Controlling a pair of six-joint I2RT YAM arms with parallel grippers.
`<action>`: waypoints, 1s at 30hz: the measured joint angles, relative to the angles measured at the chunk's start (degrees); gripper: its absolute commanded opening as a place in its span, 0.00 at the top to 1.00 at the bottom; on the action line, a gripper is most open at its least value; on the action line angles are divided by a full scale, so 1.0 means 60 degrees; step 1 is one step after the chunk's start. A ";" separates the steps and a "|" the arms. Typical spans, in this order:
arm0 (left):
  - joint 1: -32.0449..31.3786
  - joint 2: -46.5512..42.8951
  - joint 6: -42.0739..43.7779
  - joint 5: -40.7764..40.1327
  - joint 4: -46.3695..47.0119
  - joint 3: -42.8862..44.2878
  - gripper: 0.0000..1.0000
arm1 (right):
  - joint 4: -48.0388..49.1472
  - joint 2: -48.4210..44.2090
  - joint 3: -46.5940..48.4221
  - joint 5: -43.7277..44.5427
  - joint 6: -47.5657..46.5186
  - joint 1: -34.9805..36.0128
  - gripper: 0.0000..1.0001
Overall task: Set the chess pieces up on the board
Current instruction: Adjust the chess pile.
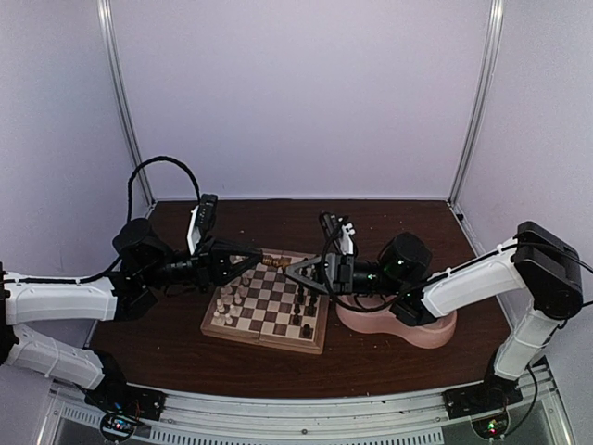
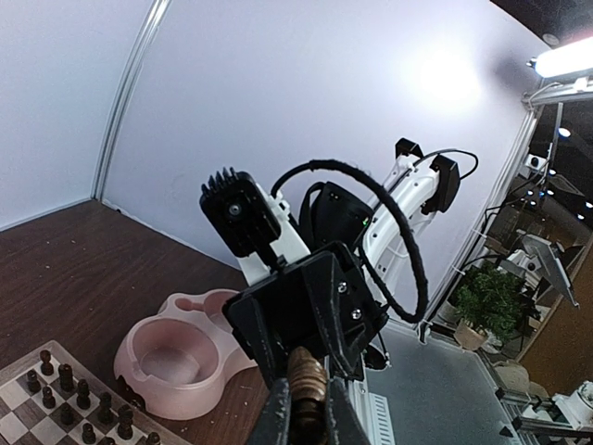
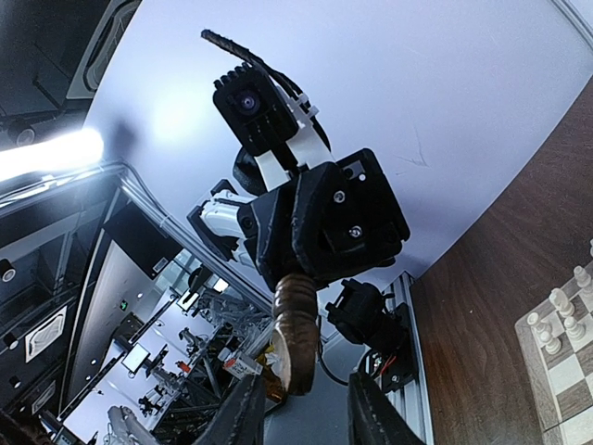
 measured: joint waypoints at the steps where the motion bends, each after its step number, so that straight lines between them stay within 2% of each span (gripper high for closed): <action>1: 0.0004 0.0000 0.0007 0.0000 0.0000 0.0000 1.00 | -0.0084 0.0000 0.0044 -0.0004 -0.0029 0.0011 0.68; 8: 0.0000 0.0000 0.0025 0.0004 0.0000 0.0000 1.00 | -0.0375 -0.0004 0.0259 -0.0022 -0.0160 0.0015 0.71; 18: 0.0000 0.0000 0.0033 0.0007 0.0000 0.0000 1.00 | -0.0386 -0.0004 0.0313 -0.0073 -0.0211 0.0015 0.83; 23: 0.0000 0.0004 0.0087 0.0004 -0.0007 0.0000 1.00 | -0.0375 -0.0004 0.0317 -0.0142 -0.0197 0.0015 0.95; 25: 0.0004 0.0004 0.0109 0.0000 -0.0029 0.0000 1.00 | -0.0386 -0.0022 0.0317 -0.0175 -0.0219 0.0015 0.97; 30: 0.0000 0.0004 0.0291 -0.0051 -0.0215 0.0000 1.00 | -0.1479 -0.0521 0.0313 -0.0142 -0.0838 -0.0040 1.00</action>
